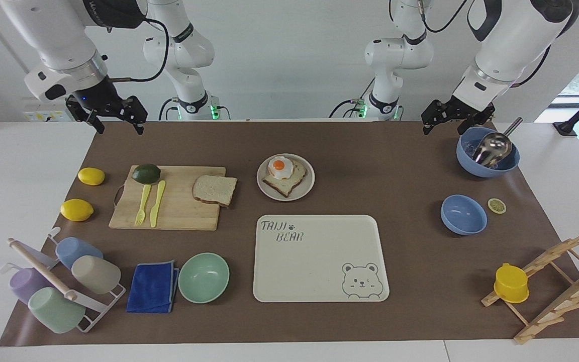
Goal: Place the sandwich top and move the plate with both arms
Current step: 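Reach the right gripper toward the bread slice on the cutting board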
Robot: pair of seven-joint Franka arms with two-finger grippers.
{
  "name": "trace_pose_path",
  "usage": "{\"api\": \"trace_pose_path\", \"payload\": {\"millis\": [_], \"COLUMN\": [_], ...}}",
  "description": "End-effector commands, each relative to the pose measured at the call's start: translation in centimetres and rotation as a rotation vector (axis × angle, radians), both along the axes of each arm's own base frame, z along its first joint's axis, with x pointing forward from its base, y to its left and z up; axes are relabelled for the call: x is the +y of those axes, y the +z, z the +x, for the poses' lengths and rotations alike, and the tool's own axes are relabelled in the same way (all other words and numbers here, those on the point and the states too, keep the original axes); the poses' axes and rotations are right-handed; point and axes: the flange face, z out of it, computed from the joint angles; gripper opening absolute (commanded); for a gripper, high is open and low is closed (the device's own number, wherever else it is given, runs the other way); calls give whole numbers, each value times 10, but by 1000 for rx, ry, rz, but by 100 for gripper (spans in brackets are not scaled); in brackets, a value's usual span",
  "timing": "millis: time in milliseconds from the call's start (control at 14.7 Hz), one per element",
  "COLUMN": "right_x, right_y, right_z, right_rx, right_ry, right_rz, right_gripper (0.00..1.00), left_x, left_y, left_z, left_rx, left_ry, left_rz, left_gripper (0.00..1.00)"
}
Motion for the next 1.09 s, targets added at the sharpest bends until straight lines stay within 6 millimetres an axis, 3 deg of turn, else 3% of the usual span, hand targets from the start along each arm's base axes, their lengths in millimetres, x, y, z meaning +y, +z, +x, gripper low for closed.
{"api": "trace_pose_path", "payload": {"millis": [0, 341, 545, 614, 818, 1023], "right_x": [-3, 3, 21, 53, 117, 187], "right_y": [2, 1, -4, -9, -40, -98], "right_z": [3, -1, -2, 2, 3, 22], "right_rx": [-13, -4, 3, -29, -6, -9], "right_ry": [10, 23, 65, 119, 166, 115], "right_rz": [7, 9, 11, -5, -87, -197], "right_gripper": [100, 100, 100, 100, 100, 100], "left_x": [2, 3, 2, 2, 2, 2], "left_y": [3, 3, 3, 3, 3, 3], "left_z": [-6, -6, -6, -6, -6, -6], "left_rx": [-7, -7, -7, -7, -7, -7], "left_ry": [-8, -6, -8, -8, -8, -8], "left_rz": [-3, -3, -3, -3, -3, -3], "left_gripper": [100, 100, 100, 100, 100, 100]}}
